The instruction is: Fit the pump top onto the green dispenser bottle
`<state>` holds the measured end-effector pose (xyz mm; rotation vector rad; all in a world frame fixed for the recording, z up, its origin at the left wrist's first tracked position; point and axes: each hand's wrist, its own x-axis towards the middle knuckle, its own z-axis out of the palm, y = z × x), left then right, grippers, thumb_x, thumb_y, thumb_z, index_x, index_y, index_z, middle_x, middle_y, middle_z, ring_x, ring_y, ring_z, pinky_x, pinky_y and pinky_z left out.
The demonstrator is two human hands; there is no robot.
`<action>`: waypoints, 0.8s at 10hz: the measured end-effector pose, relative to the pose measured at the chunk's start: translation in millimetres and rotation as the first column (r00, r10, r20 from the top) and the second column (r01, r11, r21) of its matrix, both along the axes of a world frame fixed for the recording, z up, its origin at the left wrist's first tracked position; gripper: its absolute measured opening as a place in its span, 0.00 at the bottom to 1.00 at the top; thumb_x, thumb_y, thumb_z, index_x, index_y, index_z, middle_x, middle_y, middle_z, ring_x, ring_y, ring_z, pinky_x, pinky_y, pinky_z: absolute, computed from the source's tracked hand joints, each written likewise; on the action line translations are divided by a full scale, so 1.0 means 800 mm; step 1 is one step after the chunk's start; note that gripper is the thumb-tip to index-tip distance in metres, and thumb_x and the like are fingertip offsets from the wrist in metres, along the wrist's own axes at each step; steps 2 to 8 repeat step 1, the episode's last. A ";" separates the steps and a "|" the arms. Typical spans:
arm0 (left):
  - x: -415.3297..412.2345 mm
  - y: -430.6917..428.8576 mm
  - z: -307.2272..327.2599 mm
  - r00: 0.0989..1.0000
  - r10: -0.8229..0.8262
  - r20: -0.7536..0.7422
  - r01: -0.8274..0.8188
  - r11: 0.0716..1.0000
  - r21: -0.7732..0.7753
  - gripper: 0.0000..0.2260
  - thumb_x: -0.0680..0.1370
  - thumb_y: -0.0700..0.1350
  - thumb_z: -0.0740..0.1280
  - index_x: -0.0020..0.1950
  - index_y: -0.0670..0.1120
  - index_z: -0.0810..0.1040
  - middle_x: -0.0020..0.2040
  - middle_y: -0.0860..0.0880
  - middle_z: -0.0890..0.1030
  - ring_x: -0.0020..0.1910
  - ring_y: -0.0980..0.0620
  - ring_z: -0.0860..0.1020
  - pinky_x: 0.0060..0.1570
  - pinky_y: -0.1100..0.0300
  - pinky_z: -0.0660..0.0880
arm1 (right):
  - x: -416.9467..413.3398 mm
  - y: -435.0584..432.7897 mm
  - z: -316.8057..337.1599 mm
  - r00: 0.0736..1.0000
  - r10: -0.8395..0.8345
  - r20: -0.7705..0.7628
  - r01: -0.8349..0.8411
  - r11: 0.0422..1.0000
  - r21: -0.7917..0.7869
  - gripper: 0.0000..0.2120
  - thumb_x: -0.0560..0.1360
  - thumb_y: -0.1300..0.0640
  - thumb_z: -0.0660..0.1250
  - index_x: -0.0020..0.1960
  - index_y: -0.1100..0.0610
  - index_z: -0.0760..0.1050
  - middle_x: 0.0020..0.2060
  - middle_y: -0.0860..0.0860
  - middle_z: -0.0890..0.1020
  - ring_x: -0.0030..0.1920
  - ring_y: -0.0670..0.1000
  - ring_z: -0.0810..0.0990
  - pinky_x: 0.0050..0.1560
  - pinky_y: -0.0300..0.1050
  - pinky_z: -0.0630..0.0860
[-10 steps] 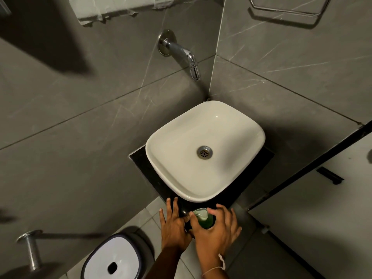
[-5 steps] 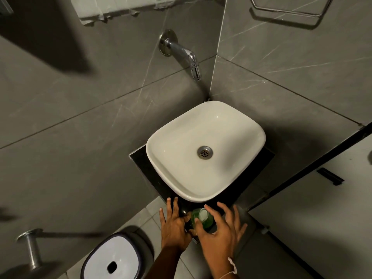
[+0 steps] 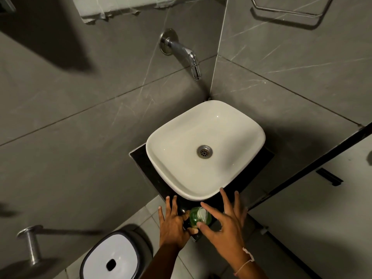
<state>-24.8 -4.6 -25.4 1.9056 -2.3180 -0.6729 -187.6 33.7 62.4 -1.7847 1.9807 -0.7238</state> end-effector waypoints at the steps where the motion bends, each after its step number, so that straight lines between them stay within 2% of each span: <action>1: 0.002 0.002 -0.004 1.000 -0.007 -0.014 0.007 1.000 0.022 0.27 0.67 0.65 0.67 0.64 0.58 0.73 0.79 0.46 0.41 0.74 0.45 0.29 0.74 0.38 0.36 | -0.002 0.009 0.011 0.997 -0.006 0.072 0.008 1.000 -0.019 0.31 0.65 0.32 0.67 0.66 0.28 0.62 0.77 0.38 0.52 0.78 0.50 0.38 0.72 0.63 0.37; 8: 0.002 0.002 -0.004 1.000 -0.007 -0.014 0.007 1.000 0.022 0.27 0.67 0.65 0.67 0.64 0.58 0.73 0.79 0.46 0.41 0.74 0.45 0.29 0.74 0.38 0.36 | -0.002 0.009 0.011 0.997 -0.006 0.072 0.008 1.000 -0.019 0.31 0.65 0.32 0.67 0.66 0.28 0.62 0.77 0.38 0.52 0.78 0.50 0.38 0.72 0.63 0.37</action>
